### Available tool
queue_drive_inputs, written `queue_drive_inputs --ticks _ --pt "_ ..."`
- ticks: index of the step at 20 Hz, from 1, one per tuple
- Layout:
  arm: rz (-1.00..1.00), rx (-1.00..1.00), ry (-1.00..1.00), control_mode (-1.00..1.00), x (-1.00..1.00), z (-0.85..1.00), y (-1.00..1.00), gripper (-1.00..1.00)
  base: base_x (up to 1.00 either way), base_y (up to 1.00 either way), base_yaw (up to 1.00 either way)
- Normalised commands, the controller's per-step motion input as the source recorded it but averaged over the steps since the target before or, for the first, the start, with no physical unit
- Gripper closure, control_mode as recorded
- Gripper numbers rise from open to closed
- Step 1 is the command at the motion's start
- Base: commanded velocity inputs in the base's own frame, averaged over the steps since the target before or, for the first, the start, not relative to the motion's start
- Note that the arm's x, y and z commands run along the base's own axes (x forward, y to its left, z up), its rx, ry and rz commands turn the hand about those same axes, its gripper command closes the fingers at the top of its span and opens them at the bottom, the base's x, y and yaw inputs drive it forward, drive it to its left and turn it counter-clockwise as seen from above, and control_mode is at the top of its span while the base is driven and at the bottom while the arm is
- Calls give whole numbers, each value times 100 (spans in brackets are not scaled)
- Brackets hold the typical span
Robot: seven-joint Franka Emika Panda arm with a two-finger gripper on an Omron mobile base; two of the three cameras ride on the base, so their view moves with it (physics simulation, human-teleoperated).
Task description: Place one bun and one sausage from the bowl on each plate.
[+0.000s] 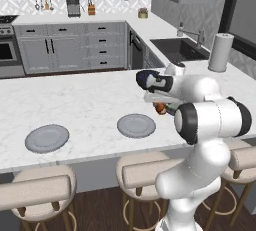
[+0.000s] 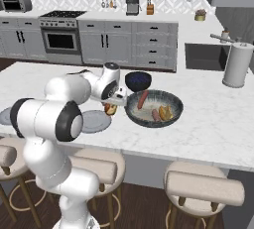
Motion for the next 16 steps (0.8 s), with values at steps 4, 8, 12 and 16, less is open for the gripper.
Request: queue_drive_inputs --ticks 4,8,12,16 --pt "0 0 8 -100 29 -26 66 100 0 0 0" --pt "-1 0 28 -100 12 -54 21 100 0 0 0" --pt "0 0 14 -100 7 -40 6 100 0 0 0" --pt "0 0 0 -100 9 -36 11 100 0 0 0"
